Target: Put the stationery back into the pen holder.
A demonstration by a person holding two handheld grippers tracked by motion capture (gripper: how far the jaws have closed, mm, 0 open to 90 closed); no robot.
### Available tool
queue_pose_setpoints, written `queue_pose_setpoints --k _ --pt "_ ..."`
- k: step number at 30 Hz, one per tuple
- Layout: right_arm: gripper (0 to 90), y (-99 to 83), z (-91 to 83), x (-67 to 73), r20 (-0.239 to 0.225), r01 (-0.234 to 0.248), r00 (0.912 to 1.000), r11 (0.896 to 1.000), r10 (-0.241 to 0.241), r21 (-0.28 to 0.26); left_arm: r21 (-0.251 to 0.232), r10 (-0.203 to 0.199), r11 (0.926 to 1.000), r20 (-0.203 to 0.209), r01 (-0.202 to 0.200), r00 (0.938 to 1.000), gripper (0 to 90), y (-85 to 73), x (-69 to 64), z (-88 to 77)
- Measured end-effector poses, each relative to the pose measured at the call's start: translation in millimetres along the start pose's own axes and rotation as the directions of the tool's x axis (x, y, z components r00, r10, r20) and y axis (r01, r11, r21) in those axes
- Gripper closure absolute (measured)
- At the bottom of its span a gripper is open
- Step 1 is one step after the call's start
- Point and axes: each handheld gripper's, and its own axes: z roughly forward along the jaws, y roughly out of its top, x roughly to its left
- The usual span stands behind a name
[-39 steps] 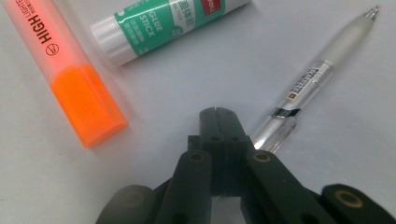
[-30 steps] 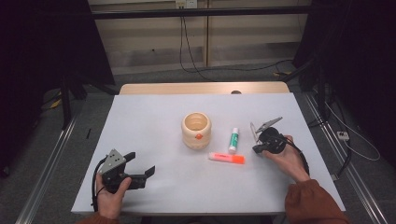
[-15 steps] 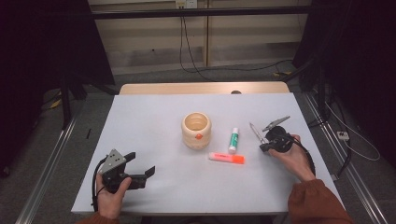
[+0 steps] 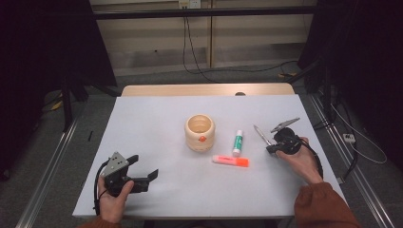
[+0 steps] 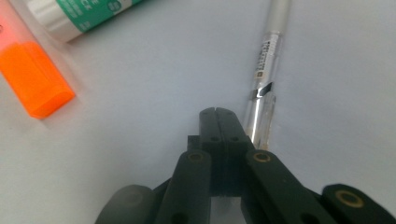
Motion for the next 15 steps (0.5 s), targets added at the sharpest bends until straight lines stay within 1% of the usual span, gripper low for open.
queue_pose_setpoints --k 1,4,6,8,9,10,11,15 --pt "88.9 0.1 -0.6 0.1 -0.003 -0.001 1.0 1.0 0.001 -0.006 0.0 0.0 1.0 0.0 0.0 1.0 6.4 0.0 0.1 0.0" --pt "85.5 0.6 -3.7 0.4 -0.02 -0.002 0.9998 0.999 0.001 -0.049 -0.001 -0.002 1.0 0.0 0.002 1.0 6.4 -0.1 0.0 -0.1" --pt "79.6 0.8 -6.9 -0.3 -0.043 -0.015 0.999 0.996 0.011 -0.091 0.0 0.001 1.0 0.0 -0.001 1.0 6.4 0.1 -0.2 -0.2" --pt "75.5 1.3 -9.4 -0.6 -0.059 -0.029 0.998 0.993 0.022 -0.111 0.001 0.001 1.0 -0.001 -0.001 1.0 6.3 0.0 -0.2 -0.2" --pt "70.9 1.2 -10.1 -1.4 -0.058 -0.029 0.9981 0.992 0.022 -0.119 0.0 0.0 1.0 -0.001 0.0 1.0 6.3 0.0 -0.1 -0.1" --pt "67.2 1.1 -10.5 -1.6 -0.065 -0.041 0.9973 0.991 0.033 -0.124 0.0 -0.001 1.0 -0.002 0.001 1.0 6.3 0.0 -0.2 -0.1" --pt "63.8 0.9 -10.3 -2.3 -0.072 -0.043 0.9968 0.99 0.033 -0.132 0.0 0.0 1.0 -0.002 0.0 1.0 6.4 0.1 -0.1 -0.1" --pt "44.3 1.8 -10.6 -2.6 -0.058 -0.05 0.9975 0.987 0.042 -0.15 0.0 0.0 1.0 -0.002 0.0 1.0 6.4 0.0 0.1 0.4"
